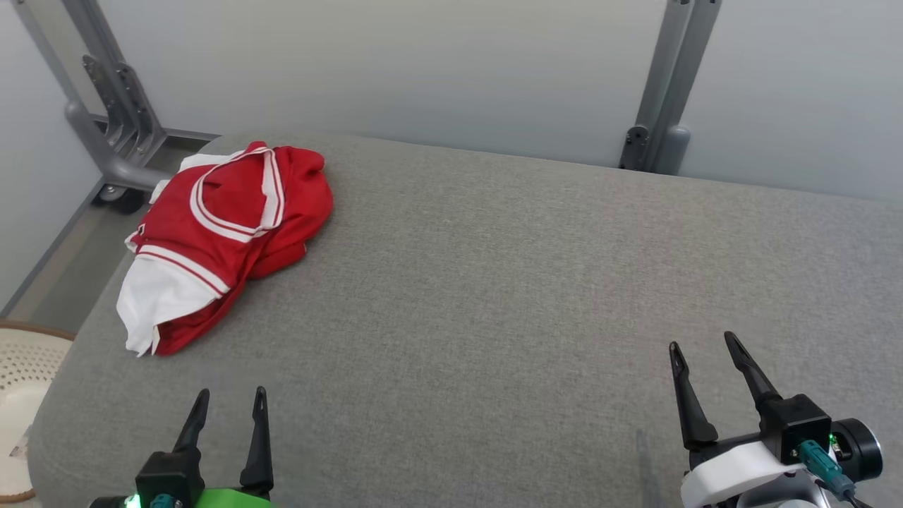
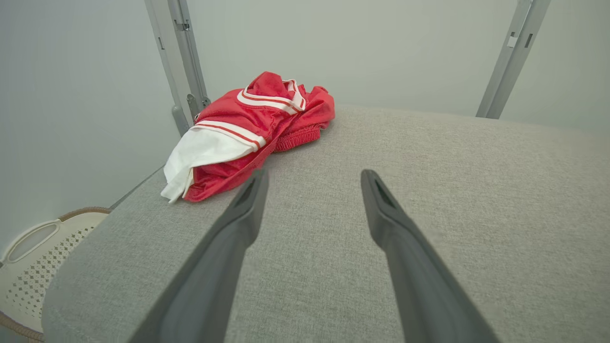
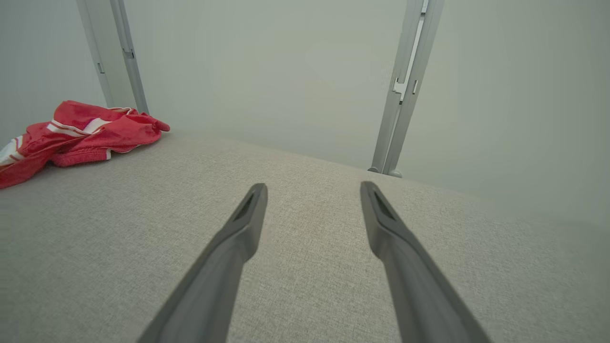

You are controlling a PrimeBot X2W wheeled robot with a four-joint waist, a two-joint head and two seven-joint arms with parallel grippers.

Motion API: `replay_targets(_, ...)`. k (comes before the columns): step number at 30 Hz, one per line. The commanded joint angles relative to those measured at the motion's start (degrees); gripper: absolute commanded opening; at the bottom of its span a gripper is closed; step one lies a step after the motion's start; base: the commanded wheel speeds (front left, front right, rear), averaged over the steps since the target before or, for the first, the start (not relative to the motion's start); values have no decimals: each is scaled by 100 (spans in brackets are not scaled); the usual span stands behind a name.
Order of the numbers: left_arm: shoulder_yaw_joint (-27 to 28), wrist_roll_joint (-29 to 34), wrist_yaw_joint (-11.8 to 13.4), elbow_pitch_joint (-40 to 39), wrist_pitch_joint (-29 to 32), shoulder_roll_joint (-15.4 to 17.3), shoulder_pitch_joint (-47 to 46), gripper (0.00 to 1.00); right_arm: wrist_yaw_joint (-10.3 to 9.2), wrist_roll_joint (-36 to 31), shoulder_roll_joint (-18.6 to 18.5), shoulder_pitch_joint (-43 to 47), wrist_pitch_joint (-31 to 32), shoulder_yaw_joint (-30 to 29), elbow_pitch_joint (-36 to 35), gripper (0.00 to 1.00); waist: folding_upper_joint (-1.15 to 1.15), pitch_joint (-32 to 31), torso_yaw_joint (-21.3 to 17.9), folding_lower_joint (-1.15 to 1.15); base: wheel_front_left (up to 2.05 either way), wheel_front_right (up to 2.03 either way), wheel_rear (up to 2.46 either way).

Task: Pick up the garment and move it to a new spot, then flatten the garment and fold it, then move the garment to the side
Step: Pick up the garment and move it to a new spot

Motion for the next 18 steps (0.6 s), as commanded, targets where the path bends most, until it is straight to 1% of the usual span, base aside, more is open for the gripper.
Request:
replay_targets(1, 51, -10, -21, -2, -6, 49, -119, 100, 0, 35, -10, -49, -18, 8, -13, 100, 0, 40, 119, 0, 0, 0, 0)
replay_targets(4, 114, -72, -45, 71, -6, 55, -447, 100, 0, 22, -17, -114, -18, 44, -54, 100, 0, 265, 100, 0, 0, 0, 0)
replay_targets(8, 15, -148, -86, 469, -6, 70, -1263, 100, 0, -17, -174, -344, -18, 57, -133, 100, 0, 844, 57, 0, 0, 0, 0)
replay_targets(12, -190, -218, -110, 1202, 87, 121, -2324, 100, 0, -44, -364, -631, -18, 108, -241, 100, 0, 1487, -29, 0, 0, 0, 0)
replay_targets(18, -316, -442, -134, 2419, 600, 309, -3911, 100, -1, -34, -601, -1139, -18, 255, -372, 100, 0, 2369, -301, 0, 0, 0, 0)
